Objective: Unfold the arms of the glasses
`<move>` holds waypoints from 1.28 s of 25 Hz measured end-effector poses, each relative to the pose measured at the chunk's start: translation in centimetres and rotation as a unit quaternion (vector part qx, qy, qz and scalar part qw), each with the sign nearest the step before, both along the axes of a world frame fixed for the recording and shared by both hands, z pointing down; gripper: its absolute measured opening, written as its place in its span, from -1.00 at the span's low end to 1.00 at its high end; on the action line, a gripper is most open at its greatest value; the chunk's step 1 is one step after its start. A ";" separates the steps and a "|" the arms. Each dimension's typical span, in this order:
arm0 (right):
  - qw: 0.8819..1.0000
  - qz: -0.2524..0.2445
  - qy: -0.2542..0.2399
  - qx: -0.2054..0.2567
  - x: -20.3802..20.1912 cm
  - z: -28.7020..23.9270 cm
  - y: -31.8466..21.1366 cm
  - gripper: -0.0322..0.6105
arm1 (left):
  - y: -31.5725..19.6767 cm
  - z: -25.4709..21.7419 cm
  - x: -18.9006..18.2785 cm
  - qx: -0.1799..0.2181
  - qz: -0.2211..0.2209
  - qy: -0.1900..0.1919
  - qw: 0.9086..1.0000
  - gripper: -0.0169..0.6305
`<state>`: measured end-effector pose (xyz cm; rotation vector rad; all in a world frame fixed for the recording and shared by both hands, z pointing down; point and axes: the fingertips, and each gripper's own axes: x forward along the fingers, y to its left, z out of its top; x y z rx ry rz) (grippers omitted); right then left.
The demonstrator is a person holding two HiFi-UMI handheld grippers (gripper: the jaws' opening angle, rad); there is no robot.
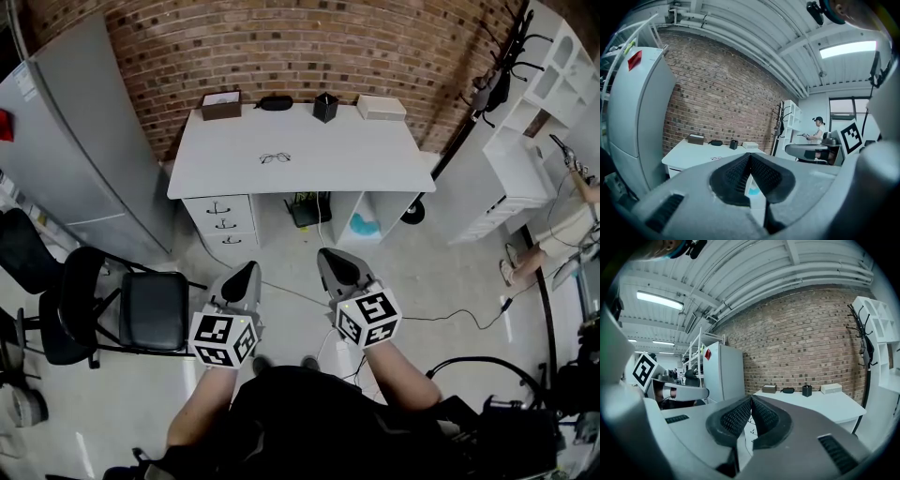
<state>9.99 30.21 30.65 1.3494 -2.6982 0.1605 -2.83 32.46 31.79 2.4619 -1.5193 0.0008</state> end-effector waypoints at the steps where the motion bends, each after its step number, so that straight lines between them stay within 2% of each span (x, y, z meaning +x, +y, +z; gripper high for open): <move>1: 1.000 0.001 0.001 -0.001 -0.2 0.0 0.0 -0.87 | 0.0 0.0 -0.2 0.000 0.000 0.001 1.000 -0.92; 10: 1.000 0.008 0.010 -0.006 -2.6 0.3 -0.6 -0.87 | -0.6 0.4 -3.0 -0.004 0.001 0.004 1.000 -0.92; 15: 1.000 0.015 0.016 -0.007 -4.0 0.6 -1.0 -0.87 | -1.0 0.4 -5.4 0.001 -0.017 0.008 1.000 -0.92; 24: 0.999 0.030 0.026 -0.002 -7.1 1.3 -1.3 -0.87 | -1.6 1.1 -7.8 0.007 0.015 0.019 1.000 -0.92; 29: 0.999 0.029 0.034 -0.003 -8.3 1.5 -1.6 -0.87 | -2.5 1.4 -8.9 0.007 0.013 0.038 0.999 -0.92; 32: 0.999 0.030 0.034 0.000 -8.2 1.2 -2.7 -0.87 | -3.6 1.4 -8.6 0.006 0.018 0.033 0.999 -0.92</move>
